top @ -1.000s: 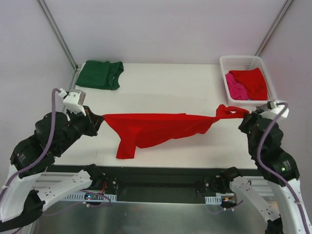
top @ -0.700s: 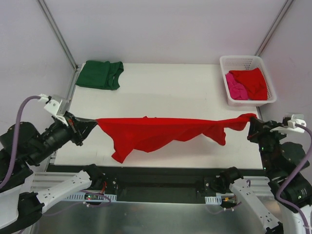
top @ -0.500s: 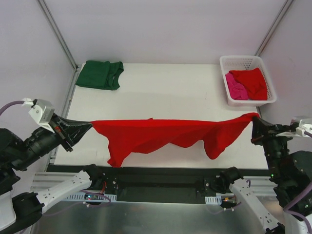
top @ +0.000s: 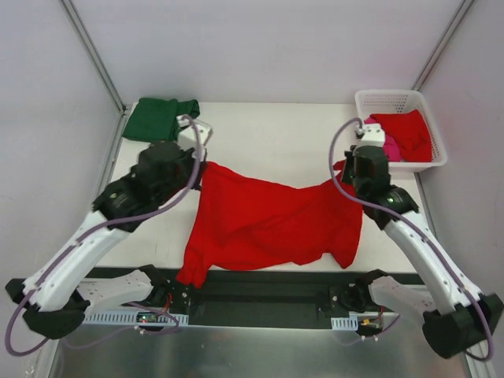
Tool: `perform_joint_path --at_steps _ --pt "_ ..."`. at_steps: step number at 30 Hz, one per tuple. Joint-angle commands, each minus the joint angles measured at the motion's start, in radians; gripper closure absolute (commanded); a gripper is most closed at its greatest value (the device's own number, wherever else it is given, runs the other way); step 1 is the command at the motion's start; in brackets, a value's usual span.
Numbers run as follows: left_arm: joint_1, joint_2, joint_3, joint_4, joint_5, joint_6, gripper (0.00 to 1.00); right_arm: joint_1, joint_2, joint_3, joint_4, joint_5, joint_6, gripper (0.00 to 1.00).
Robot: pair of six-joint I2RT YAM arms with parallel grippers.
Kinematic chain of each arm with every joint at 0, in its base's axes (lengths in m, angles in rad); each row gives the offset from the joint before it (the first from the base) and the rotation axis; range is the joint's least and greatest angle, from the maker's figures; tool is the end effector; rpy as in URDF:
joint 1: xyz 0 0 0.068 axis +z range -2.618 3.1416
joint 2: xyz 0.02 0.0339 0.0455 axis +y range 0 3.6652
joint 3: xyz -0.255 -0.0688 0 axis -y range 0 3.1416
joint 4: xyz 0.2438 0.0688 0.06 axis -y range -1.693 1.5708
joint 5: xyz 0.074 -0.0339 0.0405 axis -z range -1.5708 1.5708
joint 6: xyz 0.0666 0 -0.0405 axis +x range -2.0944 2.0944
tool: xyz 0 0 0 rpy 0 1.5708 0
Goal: Fold and stack the t-shirts
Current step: Flatten the tshirt out
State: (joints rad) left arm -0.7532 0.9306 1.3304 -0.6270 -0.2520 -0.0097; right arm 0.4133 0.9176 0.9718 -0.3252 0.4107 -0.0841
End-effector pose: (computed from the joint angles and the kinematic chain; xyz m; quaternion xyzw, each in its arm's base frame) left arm 0.1601 -0.1273 0.4370 0.2092 0.7519 -0.1386 0.6097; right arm 0.2262 0.0702 0.3530 -0.0723 0.7858 -0.0631 0.6110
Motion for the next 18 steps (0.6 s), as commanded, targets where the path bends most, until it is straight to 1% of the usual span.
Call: perform_joint_path --at_steps 1,2,3,5,6,9,12,14,16,17,18 --pt "0.043 0.072 -0.072 0.251 -0.075 0.065 1.00 0.002 0.124 0.054 0.101 0.111 0.011 0.99" --pt "0.058 0.088 -0.085 0.274 -0.066 0.063 1.00 0.004 0.174 0.067 0.101 0.122 0.010 0.99" --pt "0.105 0.108 -0.100 0.318 -0.020 0.059 1.00 0.002 0.205 0.100 0.089 0.122 0.007 0.99" --pt "0.146 0.125 -0.119 0.349 0.016 0.040 1.00 0.008 0.248 0.122 0.090 0.123 0.000 0.99" --pt "0.173 0.134 -0.120 0.366 0.029 0.037 1.00 0.013 0.253 0.131 0.094 0.126 -0.003 0.99" --pt "0.190 0.129 -0.094 0.366 0.062 0.042 1.00 0.024 0.238 0.162 0.089 0.132 -0.017 0.99" --pt "0.193 0.094 -0.051 0.325 0.076 0.063 1.00 0.028 0.195 0.197 0.040 0.143 -0.037 0.99" --pt "0.192 0.068 0.004 0.244 0.086 0.068 1.00 0.028 0.164 0.235 -0.001 0.129 -0.052 0.99" --pt "0.192 0.039 0.062 0.160 0.102 0.073 1.00 0.030 0.109 0.284 -0.090 0.088 -0.072 0.99" --pt "0.192 0.005 0.084 0.135 0.127 0.073 1.00 0.032 0.087 0.353 -0.133 0.054 -0.083 0.99" --pt "0.192 -0.007 0.111 0.100 0.134 0.073 1.00 0.030 0.063 0.382 -0.197 0.042 -0.091 0.99"
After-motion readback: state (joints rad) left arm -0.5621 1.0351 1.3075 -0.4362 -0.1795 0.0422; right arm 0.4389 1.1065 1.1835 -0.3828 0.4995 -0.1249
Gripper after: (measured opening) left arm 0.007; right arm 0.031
